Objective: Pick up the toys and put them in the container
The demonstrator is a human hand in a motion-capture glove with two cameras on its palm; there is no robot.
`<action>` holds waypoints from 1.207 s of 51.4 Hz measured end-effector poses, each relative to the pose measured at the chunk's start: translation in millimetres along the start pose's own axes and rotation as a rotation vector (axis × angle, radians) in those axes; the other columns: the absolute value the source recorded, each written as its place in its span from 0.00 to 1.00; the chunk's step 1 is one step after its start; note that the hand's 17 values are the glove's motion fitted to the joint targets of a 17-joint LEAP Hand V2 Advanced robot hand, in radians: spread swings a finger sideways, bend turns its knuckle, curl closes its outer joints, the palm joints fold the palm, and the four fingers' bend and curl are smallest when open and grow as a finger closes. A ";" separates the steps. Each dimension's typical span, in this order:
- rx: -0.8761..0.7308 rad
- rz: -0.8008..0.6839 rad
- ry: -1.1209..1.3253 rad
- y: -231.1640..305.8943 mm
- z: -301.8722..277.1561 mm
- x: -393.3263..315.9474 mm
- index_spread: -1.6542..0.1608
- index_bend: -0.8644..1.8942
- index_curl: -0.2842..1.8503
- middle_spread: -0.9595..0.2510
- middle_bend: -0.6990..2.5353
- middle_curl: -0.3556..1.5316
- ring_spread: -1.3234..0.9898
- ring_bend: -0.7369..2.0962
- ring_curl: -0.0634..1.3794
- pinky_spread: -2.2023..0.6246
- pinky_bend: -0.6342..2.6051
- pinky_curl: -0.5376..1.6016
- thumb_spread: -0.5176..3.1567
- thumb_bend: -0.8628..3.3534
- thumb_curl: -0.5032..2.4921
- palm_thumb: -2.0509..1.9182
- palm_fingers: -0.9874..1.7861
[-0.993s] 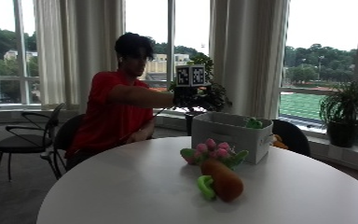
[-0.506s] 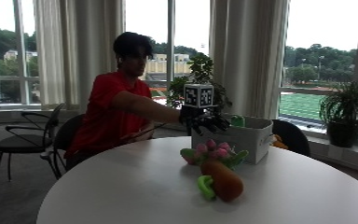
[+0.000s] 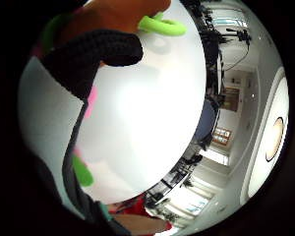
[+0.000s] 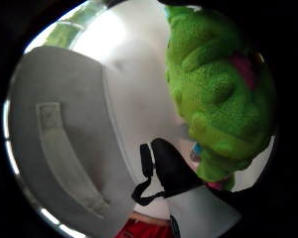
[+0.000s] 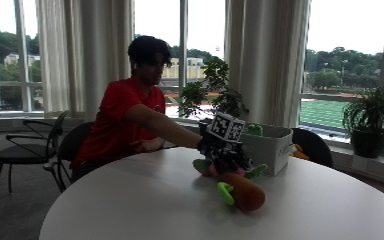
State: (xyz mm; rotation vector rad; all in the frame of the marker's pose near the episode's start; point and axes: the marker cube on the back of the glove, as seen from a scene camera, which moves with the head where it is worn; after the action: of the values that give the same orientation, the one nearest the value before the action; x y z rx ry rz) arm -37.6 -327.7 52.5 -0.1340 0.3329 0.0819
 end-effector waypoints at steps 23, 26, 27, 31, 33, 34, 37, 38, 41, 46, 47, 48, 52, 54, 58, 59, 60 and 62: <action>0.088 -0.156 0.055 -4.0 24.1 -21.5 0.72 0.35 0.22 0.71 0.28 0.36 0.49 0.38 0.28 0.76 0.49 0.39 0.47 0.20 0.29 0.54 0.29; 0.102 -0.162 0.074 -1.3 23.9 -23.7 0.72 0.34 0.22 0.71 0.28 0.36 0.48 0.38 0.28 0.76 0.47 0.38 0.47 0.20 0.29 0.54 0.29; 0.111 -0.164 0.086 0.2 23.6 -25.2 0.72 0.34 0.22 0.71 0.28 0.36 0.47 0.38 0.28 0.77 0.47 0.38 0.47 0.20 0.29 0.54 0.29; 0.125 -0.172 0.099 7.4 24.7 -38.9 0.72 0.32 0.20 0.70 0.28 0.37 0.46 0.42 0.30 0.76 0.46 0.38 0.48 0.20 0.29 0.53 0.33; 0.105 -0.176 0.061 7.0 26.5 -40.2 0.72 0.30 0.18 0.69 0.28 0.37 0.44 0.46 0.31 0.74 0.51 0.40 0.48 0.20 0.29 0.53 0.39; 0.093 -0.178 0.038 5.1 27.3 -37.4 0.72 0.28 0.17 0.67 0.29 0.37 0.44 0.48 0.32 0.72 0.54 0.41 0.48 0.20 0.29 0.53 0.43; 0.060 -0.180 -0.017 1.7 29.8 -31.3 0.71 0.28 0.15 0.65 0.29 0.37 0.43 0.52 0.33 0.70 0.58 0.42 0.48 0.20 0.29 0.53 0.45; 0.052 -0.180 -0.027 1.6 30.4 -31.1 0.71 0.28 0.14 0.65 0.29 0.37 0.43 0.53 0.33 0.69 0.59 0.42 0.49 0.20 0.29 0.53 0.44; 0.034 -0.182 -0.045 1.3 30.9 -31.3 0.71 0.29 0.13 0.64 0.29 0.38 0.43 0.55 0.35 0.69 0.62 0.44 0.49 0.20 0.29 0.53 0.42; 0.014 -0.212 -0.107 3.7 32.0 -36.5 0.71 0.29 0.12 0.64 0.31 0.39 0.44 0.57 0.37 0.68 0.66 0.46 0.49 0.20 0.29 0.53 0.37; 0.011 -0.217 -0.113 4.3 32.3 -37.5 0.71 0.30 0.12 0.64 0.31 0.39 0.44 0.57 0.37 0.68 0.66 0.46 0.50 0.20 0.29 0.54 0.37; 0.010 -0.218 -0.113 4.1 32.7 -37.8 0.71 0.28 0.11 0.64 0.30 0.39 0.45 0.60 0.39 0.66 0.69 0.47 0.50 0.21 0.29 0.54 0.39; 0.010 -0.263 -0.050 1.9 32.7 -34.3 0.70 0.29 0.12 0.64 0.29 0.38 0.44 0.64 0.38 0.65 0.71 0.46 0.52 0.21 0.30 0.55 0.41; 0.019 -0.386 0.037 2.1 33.1 -27.4 0.70 0.29 0.12 0.64 0.29 0.38 0.43 0.65 0.39 0.64 0.73 0.47 0.52 0.22 0.30 0.56 0.41; 0.019 -0.409 0.066 4.7 33.0 -31.1 0.69 0.30 0.12 0.65 0.30 0.39 0.43 0.67 0.40 0.63 0.74 0.47 0.53 0.23 0.31 0.58 0.40; 0.012 -0.347 0.029 5.1 32.4 -36.3 0.69 0.30 0.12 0.65 0.30 0.39 0.43 0.68 0.40 0.63 0.74 0.47 0.53 0.23 0.31 0.58 0.40; 0.007 -0.294 -0.006 4.9 31.8 -39.9 0.69 0.30 0.12 0.65 0.30 0.39 0.43 0.68 0.40 0.63 0.74 0.47 0.54 0.23 0.31 0.58 0.40; 0.008 -0.232 -0.053 2.5 31.5 -41.3 0.69 0.31 0.12 0.66 0.30 0.39 0.42 0.69 0.40 0.63 0.74 0.47 0.54 0.23 0.32 0.59 0.40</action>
State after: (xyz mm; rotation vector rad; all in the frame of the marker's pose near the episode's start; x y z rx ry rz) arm -66.7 -323.1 95.3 -0.1609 0.2631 -0.1450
